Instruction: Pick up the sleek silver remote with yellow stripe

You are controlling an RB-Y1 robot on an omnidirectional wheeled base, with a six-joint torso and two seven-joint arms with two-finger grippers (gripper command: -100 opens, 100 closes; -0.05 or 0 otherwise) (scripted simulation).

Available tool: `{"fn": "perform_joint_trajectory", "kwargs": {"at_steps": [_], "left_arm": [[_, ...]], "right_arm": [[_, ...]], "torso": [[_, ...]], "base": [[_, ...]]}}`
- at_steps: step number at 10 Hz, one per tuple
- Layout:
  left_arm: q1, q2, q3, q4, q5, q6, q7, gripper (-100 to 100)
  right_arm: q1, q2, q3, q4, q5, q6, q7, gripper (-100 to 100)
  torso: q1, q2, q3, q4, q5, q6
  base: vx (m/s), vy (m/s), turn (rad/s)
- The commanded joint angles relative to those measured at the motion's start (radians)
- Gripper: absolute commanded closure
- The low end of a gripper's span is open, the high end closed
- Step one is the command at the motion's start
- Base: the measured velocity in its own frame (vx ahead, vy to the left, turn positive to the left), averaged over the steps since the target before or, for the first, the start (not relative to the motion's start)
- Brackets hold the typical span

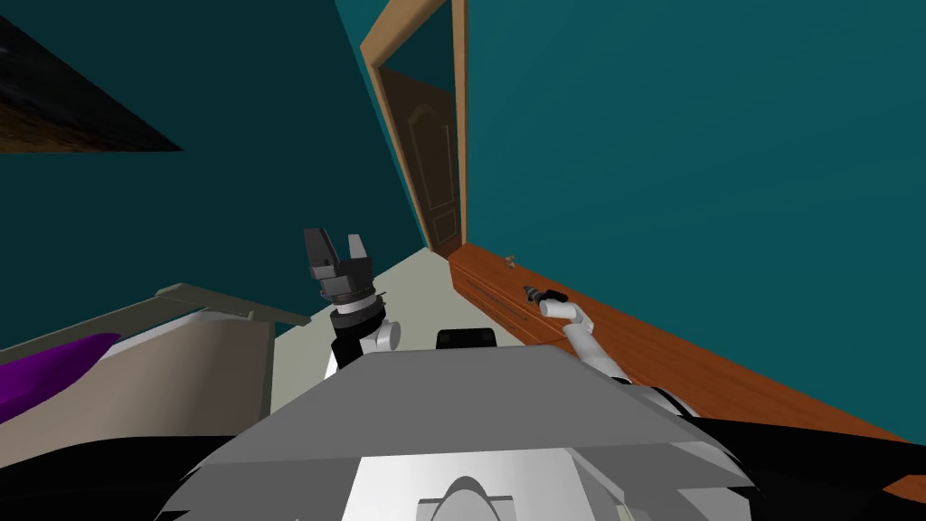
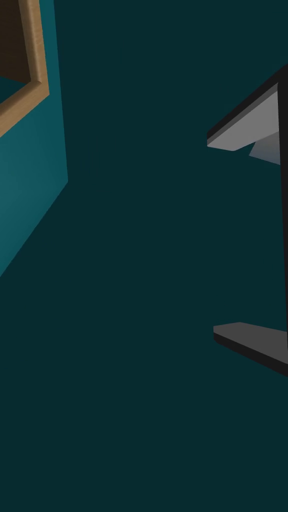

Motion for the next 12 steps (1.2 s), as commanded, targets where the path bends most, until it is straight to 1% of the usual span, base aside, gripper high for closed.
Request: {"fn": "perform_joint_trajectory", "kwargs": {"at_steps": [1, 2, 3, 4, 5, 6, 7, 8, 9, 10, 11, 12], "left_arm": [[0.000, 0.000, 0.000, 0.000, 0.000, 0.000, 0.000, 0], [0.000, 0.000, 0.000, 0.000, 0.000, 0.000, 0.000, 0], [0.000, 0.000, 0.000, 0.000, 0.000, 0.000, 0.000, 0], [0.000, 0.000, 0.000, 0.000, 0.000, 0.000, 0.000, 0], [0.000, 0.000, 0.000, 0.000, 0.000, 0.000, 0.000, 0], [0.000, 0.000, 0.000, 0.000, 0.000, 0.000, 0.000, 0], [0.000, 0.000, 0.000, 0.000, 0.000, 0.000, 0.000, 0], [0.000, 0.000, 0.000, 0.000, 0.000, 0.000, 0.000, 0], [0.000, 0.000, 0.000, 0.000, 0.000, 0.000, 0.000, 0], [0.000, 0.000, 0.000, 0.000, 0.000, 0.000, 0.000, 0], [0.000, 0.000, 0.000, 0.000, 0.000, 0.000, 0.000, 0], [0.000, 0.000, 0.000, 0.000, 0.000, 0.000, 0.000, 0]], "right_arm": [[-0.034, -0.016, 0.001, 0.050, -0.029, 0.031, 0.044, -100], [-0.034, -0.016, 0.001, 0.076, -0.029, 0.031, 0.044, -100], [-0.058, -0.026, -0.001, 0.112, -0.050, 0.066, 0.083, -100], [-0.058, -0.026, -0.001, 0.137, -0.050, 0.066, 0.083, -100], [-0.081, -0.034, -0.002, 0.177, -0.071, 0.100, 0.121, -100], [-0.081, -0.034, -0.002, 0.198, -0.071, 0.100, 0.121, -100], [-0.103, -0.041, -0.003, 0.240, -0.091, 0.132, 0.159, -100], [-0.103, -0.041, -0.003, 0.255, -0.091, 0.132, 0.159, -100], [-0.103, -0.041, -0.003, 0.255, -0.091, 0.132, 0.159, -100], [-0.124, -0.047, -0.003, 0.294, -0.111, 0.163, 0.194, -100], [-0.124, -0.047, -0.003, 0.311, -0.111, 0.163, 0.194, -100], [-0.144, -0.053, -0.004, 0.339, -0.131, 0.191, 0.229, -100]], "torso": [[0.000, 0.000, 0.000, 0.000, 0.000, 0.000], [0.000, 0.000, 0.000, 0.000, 0.000, -0.001], [-0.001, 0.000, 0.000, 0.000, 0.000, 0.000], [-0.002, 0.000, 0.000, 0.000, 0.000, -0.001], [-0.002, -0.001, 0.000, 0.000, 0.000, 0.000], [-0.002, -0.001, -0.001, 0.000, 0.000, -0.001], [-0.002, -0.001, -0.001, 0.000, 0.000, 0.000], [-0.002, -0.001, 0.000, 0.000, 0.000, -0.001], [-0.002, -0.001, 0.000, 0.000, 0.000, 0.000], [0.000, -0.001, -0.001, 0.000, 0.000, 0.000], [0.000, -0.001, -0.001, 0.000, 0.000, 0.000], [-0.001, -0.001, -0.001, 0.000, 0.000, 0.000]], "base": [[-0.012, -0.033, 0.210], [-0.007, -0.044, 0.138], [-0.007, -0.058, 0.213], [-0.002, -0.054, 0.098], [0.005, -0.055, 0.172], [0.000, -0.054, 0.107], [-0.009, -0.059, 0.192], [-0.004, -0.056, 0.108], [0.004, -0.023, -0.019], [0.003, -0.033, 0.136], [0.003, -0.043, 0.115], [0.006, -0.057, 0.175]]}}
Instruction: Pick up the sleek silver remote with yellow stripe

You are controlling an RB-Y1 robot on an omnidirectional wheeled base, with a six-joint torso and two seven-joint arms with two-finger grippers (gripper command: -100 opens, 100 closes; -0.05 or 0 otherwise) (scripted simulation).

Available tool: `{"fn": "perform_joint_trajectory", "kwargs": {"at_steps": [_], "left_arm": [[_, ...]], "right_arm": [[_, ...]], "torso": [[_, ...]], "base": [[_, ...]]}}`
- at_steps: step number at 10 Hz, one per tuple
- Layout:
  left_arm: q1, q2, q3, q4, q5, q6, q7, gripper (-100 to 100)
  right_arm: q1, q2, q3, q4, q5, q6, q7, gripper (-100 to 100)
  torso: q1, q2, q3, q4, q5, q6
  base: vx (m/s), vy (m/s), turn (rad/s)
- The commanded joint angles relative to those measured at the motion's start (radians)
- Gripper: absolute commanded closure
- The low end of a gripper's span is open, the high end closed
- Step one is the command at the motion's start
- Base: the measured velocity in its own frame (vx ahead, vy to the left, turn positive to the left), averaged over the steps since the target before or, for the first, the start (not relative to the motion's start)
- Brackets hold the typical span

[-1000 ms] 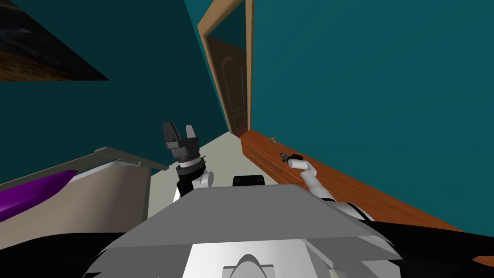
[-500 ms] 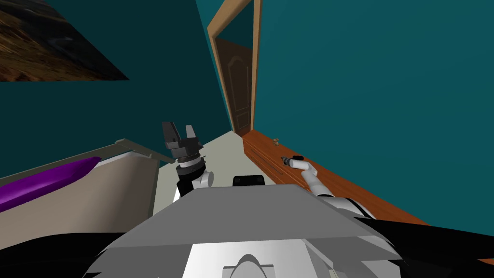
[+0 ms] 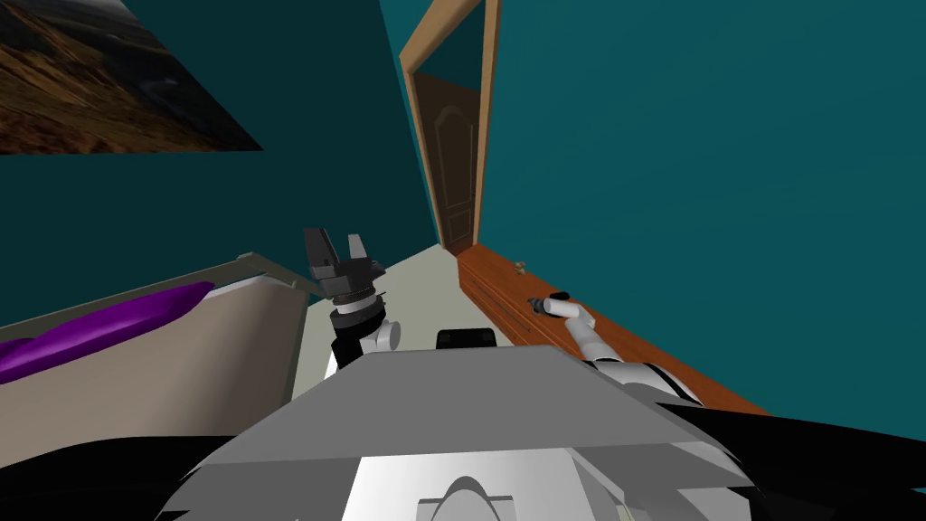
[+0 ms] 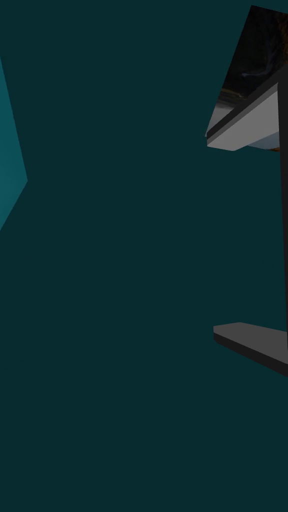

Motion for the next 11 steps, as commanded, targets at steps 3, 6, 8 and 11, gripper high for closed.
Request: {"fn": "perform_joint_trajectory", "kwargs": {"at_steps": [3, 6, 8, 11], "left_arm": [[0.000, 0.000, 0.000, 0.000, 0.000, 0.000, 0.000, 0], [0.000, 0.000, 0.000, 0.000, 0.000, 0.000, 0.000, 0], [0.000, 0.000, 0.000, 0.000, 0.000, 0.000, 0.000, 0], [0.000, 0.000, 0.000, 0.000, 0.000, 0.000, 0.000, 0]], "right_arm": [[-0.031, -0.009, -0.001, 0.078, -0.032, 0.042, 0.056, -100], [-0.067, -0.017, 0.000, 0.177, -0.067, 0.088, 0.117, -100], [-0.083, -0.020, 0.000, 0.220, -0.083, 0.108, 0.144, -100], [-0.098, -0.024, 0.000, 0.268, -0.098, 0.126, 0.169, -100]], "torso": [[0.001, 0.000, 0.000, 0.000, 0.000, 0.001], [0.000, 0.000, 0.000, 0.000, 0.000, 0.000], [-0.001, 0.000, 0.000, 0.000, 0.000, 0.001], [0.002, 0.000, 0.000, 0.000, 0.000, 0.001]], "base": [[0.003, -0.046, 0.081], [0.008, -0.064, 0.147], [0.016, -0.065, 0.092], [0.007, -0.030, 0.053]]}}
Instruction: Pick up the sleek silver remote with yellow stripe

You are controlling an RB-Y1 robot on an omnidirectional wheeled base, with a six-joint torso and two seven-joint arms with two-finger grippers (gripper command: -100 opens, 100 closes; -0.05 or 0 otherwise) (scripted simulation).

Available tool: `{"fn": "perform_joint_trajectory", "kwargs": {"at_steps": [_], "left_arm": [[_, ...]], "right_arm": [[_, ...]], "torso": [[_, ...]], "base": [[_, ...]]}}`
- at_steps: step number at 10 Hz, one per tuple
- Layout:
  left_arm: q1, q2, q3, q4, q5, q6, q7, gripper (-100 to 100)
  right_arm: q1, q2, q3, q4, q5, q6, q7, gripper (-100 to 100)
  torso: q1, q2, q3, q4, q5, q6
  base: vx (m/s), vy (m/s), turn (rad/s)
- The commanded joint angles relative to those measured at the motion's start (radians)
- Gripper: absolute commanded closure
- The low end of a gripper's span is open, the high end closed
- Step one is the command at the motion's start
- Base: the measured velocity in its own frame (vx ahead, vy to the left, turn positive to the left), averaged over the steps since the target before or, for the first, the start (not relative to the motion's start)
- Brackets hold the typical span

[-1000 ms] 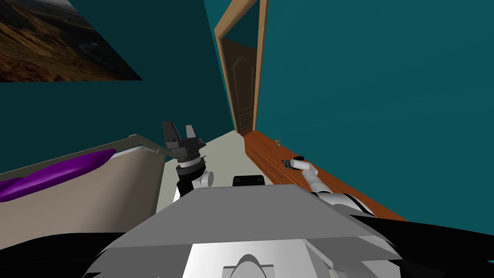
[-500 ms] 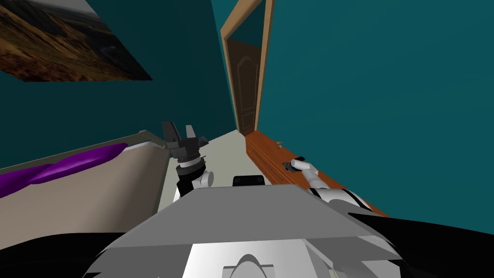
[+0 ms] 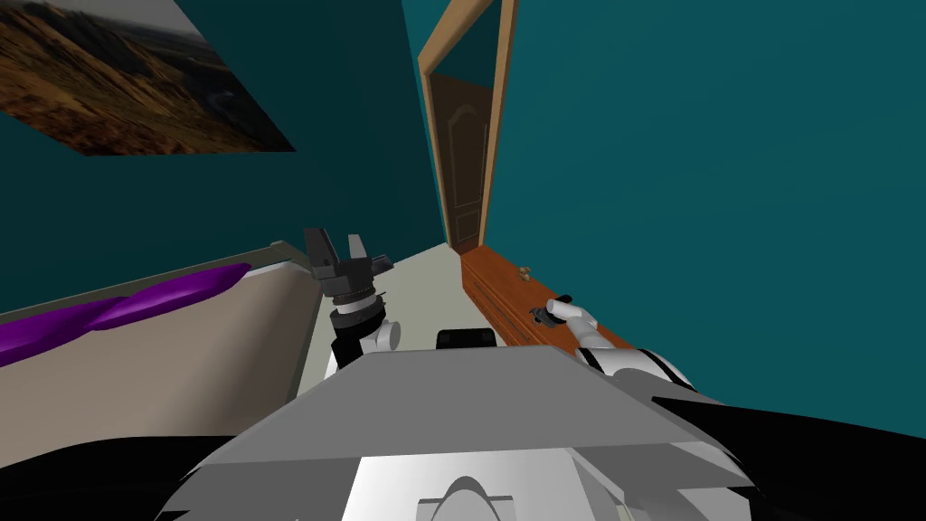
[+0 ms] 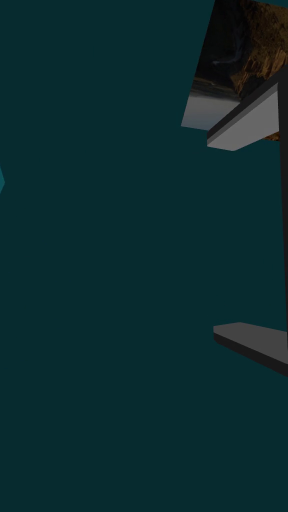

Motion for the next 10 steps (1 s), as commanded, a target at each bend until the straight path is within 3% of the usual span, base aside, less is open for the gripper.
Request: {"fn": "perform_joint_trajectory", "kwargs": {"at_steps": [1, 3, 5, 8, 9, 10], "left_arm": [[0.000, 0.000, 0.000, 0.000, 0.000, 0.000, 0.000, 0], [0.000, 0.000, 0.000, 0.000, 0.000, 0.000, 0.000, 0], [0.000, 0.000, 0.000, 0.000, 0.000, 0.000, 0.000, 0], [0.000, 0.000, 0.000, 0.000, 0.000, 0.000, 0.000, 0], [0.000, 0.000, 0.000, 0.000, 0.000, 0.000, 0.000, 0], [0.000, 0.000, 0.000, 0.000, 0.000, 0.000, 0.000, 0]], "right_arm": [[-0.009, -0.002, 0.000, 0.028, -0.008, 0.009, 0.016, -100], [-0.035, -0.008, 0.001, 0.089, -0.034, 0.038, 0.059, -100], [-0.035, -0.008, 0.001, 0.095, -0.034, 0.038, 0.059, -100], [-0.064, -0.015, 0.003, 0.172, -0.064, 0.068, 0.107, -100], [-0.068, -0.013, 0.002, 0.175, -0.060, 0.053, 0.102, -100], [-0.070, -0.014, 0.002, 0.179, -0.061, 0.054, 0.107, 0]], "torso": [[0.000, 0.000, 0.000, 0.000, 0.000, 0.000], [-0.001, 0.000, 0.000, 0.000, 0.000, 0.000], [-0.002, -0.001, 0.000, 0.000, -0.001, 0.001], [-0.001, -0.001, 0.000, 0.000, 0.000, 0.000], [-0.002, -0.002, -0.001, 0.000, 0.000, 0.000], [0.000, -0.001, -0.001, 0.000, 0.000, 0.001]], "base": [[0.012, -0.036, 0.069], [0.009, -0.060, 0.118], [0.016, -0.038, 0.019], [0.020, -0.046, 0.092], [0.019, -0.033, 0.024], [0.003, -0.006, -0.003]]}}
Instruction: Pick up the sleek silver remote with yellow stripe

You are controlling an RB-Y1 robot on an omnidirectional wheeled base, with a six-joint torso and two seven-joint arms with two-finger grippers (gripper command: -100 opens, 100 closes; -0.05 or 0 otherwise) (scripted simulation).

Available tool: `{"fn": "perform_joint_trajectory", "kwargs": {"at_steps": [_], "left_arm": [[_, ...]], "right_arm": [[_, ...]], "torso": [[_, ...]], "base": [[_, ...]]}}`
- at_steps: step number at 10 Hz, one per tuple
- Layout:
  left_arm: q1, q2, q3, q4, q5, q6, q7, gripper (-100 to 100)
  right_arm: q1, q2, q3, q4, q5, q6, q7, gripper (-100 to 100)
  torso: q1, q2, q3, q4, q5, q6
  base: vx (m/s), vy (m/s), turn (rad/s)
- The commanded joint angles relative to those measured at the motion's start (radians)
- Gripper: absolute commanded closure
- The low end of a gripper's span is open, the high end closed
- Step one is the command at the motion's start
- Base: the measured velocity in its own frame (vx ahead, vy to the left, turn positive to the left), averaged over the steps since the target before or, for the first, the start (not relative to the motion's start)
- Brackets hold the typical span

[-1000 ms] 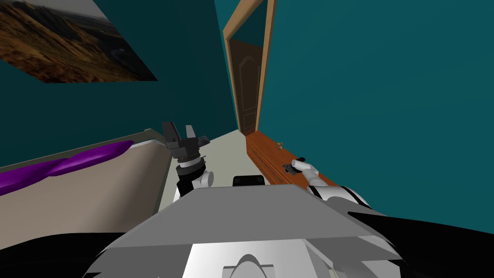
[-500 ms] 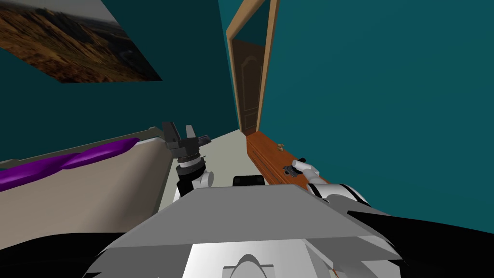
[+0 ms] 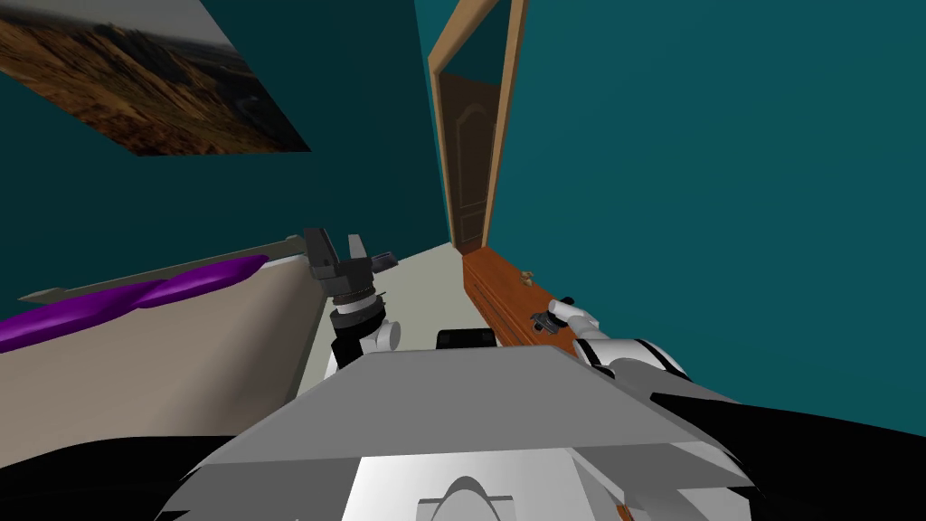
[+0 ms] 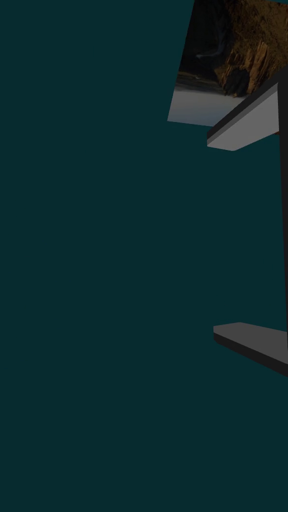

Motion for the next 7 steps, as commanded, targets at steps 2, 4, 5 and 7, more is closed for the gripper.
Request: {"fn": "perform_joint_trajectory", "kwargs": {"at_steps": [2, 4, 5, 7], "left_arm": [[0.000, 0.000, 0.000, 0.000, 0.000, 0.000, 0.000, 0], [0.000, 0.000, 0.000, 0.000, 0.000, 0.000, 0.000, 0], [0.000, 0.000, 0.000, 0.000, 0.000, 0.000, 0.000, 0], [0.000, 0.000, 0.000, 0.000, 0.000, 0.000, 0.000, 0]], "right_arm": [[0.008, 0.036, 0.009, 0.011, 0.023, -0.043, -0.030, -100], [0.013, 0.059, 0.015, 0.018, 0.038, -0.071, -0.050, -100], [0.013, 0.050, 0.012, 0.014, 0.031, -0.057, -0.042, -100], [0.013, 0.051, 0.013, 0.016, 0.032, -0.061, -0.043, 100]], "torso": [[-0.002, 0.000, 0.000, 0.000, 0.000, 0.000], [-0.004, 0.001, 0.001, 0.000, -0.001, 0.000], [-0.004, 0.001, 0.001, 0.000, -0.001, 0.000], [0.000, 0.001, 0.000, 0.000, 0.000, 0.000]], "base": [[0.001, -0.055, 0.045], [-0.005, -0.073, 0.033], [-0.002, -0.030, 0.011], [0.000, -0.003, 0.000]]}}
